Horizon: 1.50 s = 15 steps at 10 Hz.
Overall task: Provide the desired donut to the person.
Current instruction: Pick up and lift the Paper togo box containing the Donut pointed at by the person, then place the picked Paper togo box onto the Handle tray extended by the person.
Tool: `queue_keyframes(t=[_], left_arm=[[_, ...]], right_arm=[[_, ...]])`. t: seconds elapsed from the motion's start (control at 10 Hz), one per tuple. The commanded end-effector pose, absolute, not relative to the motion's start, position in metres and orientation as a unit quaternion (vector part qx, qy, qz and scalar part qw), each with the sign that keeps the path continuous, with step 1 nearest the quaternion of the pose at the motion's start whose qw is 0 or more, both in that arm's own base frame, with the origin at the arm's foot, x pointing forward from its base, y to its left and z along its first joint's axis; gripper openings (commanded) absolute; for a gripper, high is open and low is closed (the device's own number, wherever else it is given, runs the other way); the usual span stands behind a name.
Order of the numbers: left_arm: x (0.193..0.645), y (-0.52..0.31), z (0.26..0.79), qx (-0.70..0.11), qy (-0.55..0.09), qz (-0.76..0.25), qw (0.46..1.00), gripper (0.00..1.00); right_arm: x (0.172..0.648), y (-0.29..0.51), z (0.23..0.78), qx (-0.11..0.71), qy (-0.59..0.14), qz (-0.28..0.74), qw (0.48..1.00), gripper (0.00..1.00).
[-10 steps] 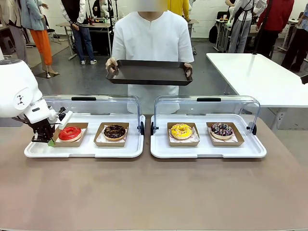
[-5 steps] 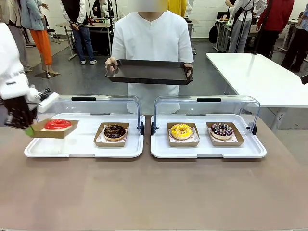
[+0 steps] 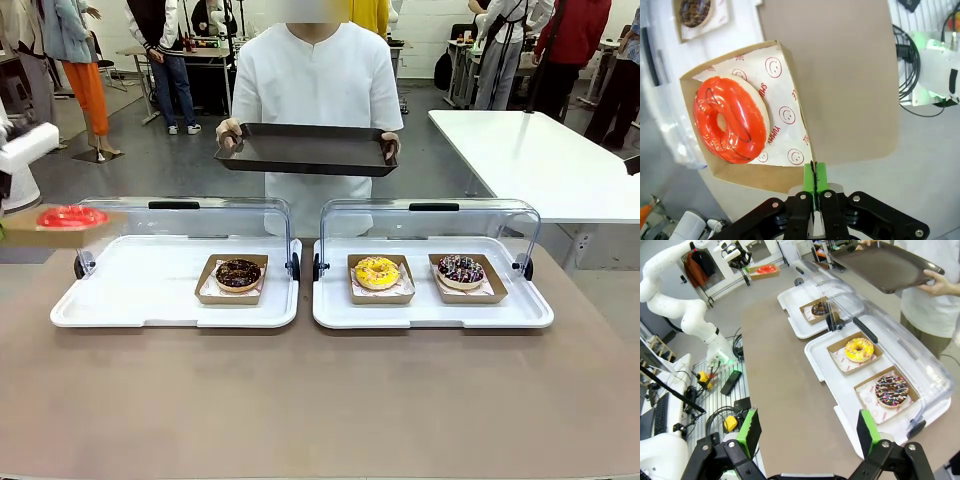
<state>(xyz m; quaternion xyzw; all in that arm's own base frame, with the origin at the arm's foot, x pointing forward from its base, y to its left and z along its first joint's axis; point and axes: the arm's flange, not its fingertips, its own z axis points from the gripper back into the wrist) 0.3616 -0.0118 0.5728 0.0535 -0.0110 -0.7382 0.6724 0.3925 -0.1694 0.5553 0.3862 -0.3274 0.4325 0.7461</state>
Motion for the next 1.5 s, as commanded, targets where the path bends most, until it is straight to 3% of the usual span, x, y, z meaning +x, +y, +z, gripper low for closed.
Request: queue_keyframes(t=[0.0, 0.4, 0.5, 1.4], left_arm=[[0.368, -0.017, 0.594, 0.066, -0.046, -0.722, 0.687, 0.00], [0.391, -0.009, 0.606, 0.048, -0.053, -0.707, 0.703, 0.00], [0.376, -0.012, 0.612, 0.069, -0.048, -0.718, 0.691, 0.00], [0.376, -0.012, 0.612, 0.069, -0.048, -0.718, 0.691, 0.00]], right_arm=[[0.393, -0.169, 0.556, 0.388, -0.329, 0.429, 0.746, 1.00], [0.393, -0.169, 0.556, 0.388, -0.329, 0.429, 0.746, 1.00], [0.393, -0.169, 0.556, 0.388, -0.329, 0.429, 0.746, 1.00], [0.393, -0.169, 0.556, 0.388, -0.329, 0.429, 0.746, 1.00]])
